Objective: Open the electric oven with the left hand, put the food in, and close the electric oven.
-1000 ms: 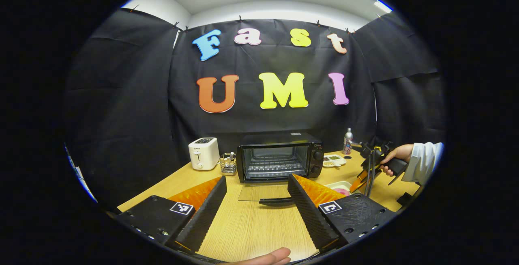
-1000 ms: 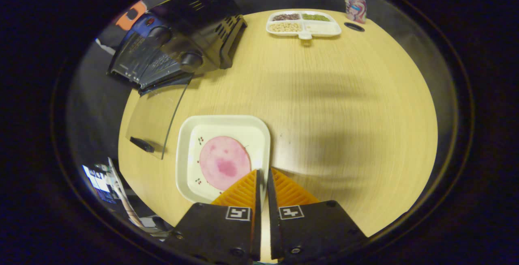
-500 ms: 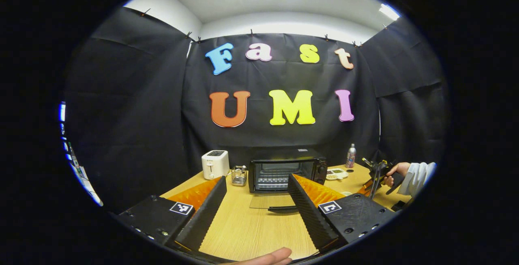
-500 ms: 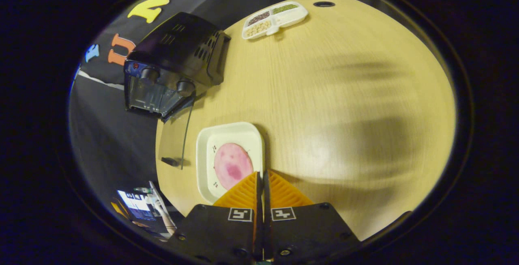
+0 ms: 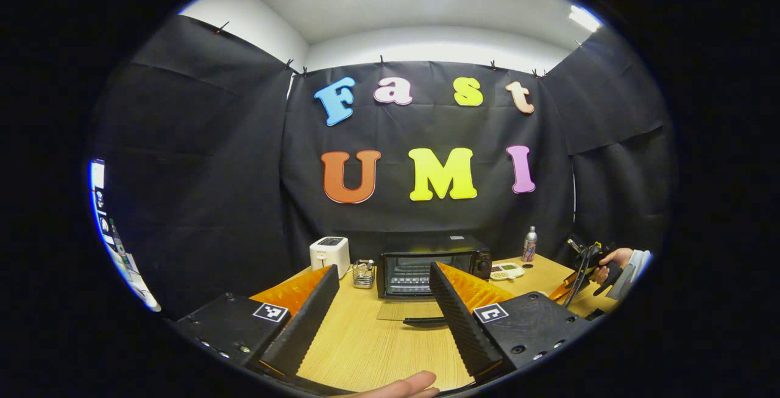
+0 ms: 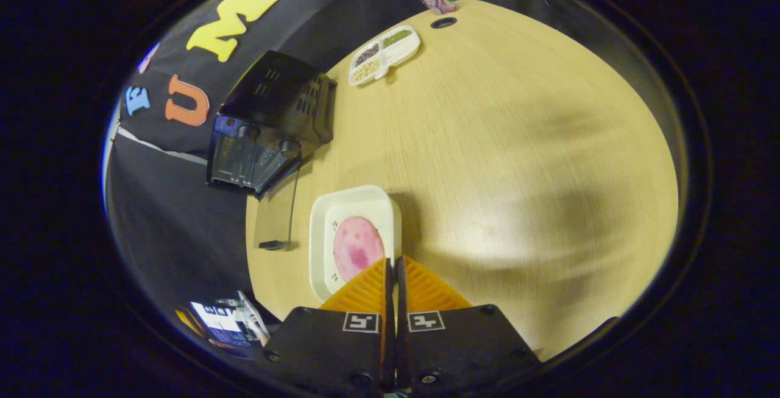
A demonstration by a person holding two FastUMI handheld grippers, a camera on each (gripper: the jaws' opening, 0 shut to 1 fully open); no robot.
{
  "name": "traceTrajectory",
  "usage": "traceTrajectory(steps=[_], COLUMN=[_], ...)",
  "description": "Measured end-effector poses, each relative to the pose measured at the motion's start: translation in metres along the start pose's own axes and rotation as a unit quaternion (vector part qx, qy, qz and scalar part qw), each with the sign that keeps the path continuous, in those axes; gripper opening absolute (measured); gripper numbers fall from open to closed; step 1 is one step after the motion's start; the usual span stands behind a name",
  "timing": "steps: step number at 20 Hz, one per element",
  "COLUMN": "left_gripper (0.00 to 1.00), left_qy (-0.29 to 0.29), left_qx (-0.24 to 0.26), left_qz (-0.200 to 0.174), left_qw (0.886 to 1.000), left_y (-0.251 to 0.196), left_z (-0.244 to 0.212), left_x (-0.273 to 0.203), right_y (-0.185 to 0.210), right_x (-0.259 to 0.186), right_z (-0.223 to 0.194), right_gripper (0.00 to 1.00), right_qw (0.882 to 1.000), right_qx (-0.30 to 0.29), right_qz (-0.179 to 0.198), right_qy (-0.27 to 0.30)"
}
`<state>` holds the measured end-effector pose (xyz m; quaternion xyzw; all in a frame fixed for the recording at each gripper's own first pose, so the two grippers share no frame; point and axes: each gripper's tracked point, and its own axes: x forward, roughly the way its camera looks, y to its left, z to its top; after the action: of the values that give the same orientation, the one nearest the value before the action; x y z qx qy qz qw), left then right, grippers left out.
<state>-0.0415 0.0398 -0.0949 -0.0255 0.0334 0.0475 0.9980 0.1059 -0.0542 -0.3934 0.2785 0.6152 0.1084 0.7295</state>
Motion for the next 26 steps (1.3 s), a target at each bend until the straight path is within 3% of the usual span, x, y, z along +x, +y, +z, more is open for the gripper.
traceTrajectory(steps=[1,5,11,13,17,26], left_gripper=[0.94,0.94,0.95,0.96,0.96,0.96], left_qy=[0.0,0.013,0.021,0.021,0.022,0.014], left_qx=[0.003,0.018,0.033,0.04,0.036,0.026], left_qz=[-0.005,-0.012,0.001,0.013,0.012,0.017], left_qw=[1.0,1.0,0.999,0.999,0.999,0.999], left_y=[-0.004,-0.006,0.009,0.017,0.024,0.063], left_z=[0.0,-0.01,-0.017,-0.022,-0.026,-0.031], left_x=[-0.001,-0.001,-0.003,-0.002,-0.003,-0.014], right_y=[0.004,0.024,0.078,0.095,0.134,0.227], right_x=[-0.006,-0.023,-0.022,-0.014,0.006,0.074], right_z=[-0.002,-0.008,-0.012,-0.01,-0.017,-0.026], right_gripper=[0.01,0.04,0.01,0.04,0.01,0.04], right_qw=[1.0,0.999,0.998,0.998,0.997,0.991], right_qx=[-0.005,-0.023,-0.022,-0.005,0.024,0.038], right_qz=[0.005,0.017,0.036,0.031,0.032,0.028], right_qy=[-0.003,-0.024,-0.042,-0.057,-0.071,-0.126])
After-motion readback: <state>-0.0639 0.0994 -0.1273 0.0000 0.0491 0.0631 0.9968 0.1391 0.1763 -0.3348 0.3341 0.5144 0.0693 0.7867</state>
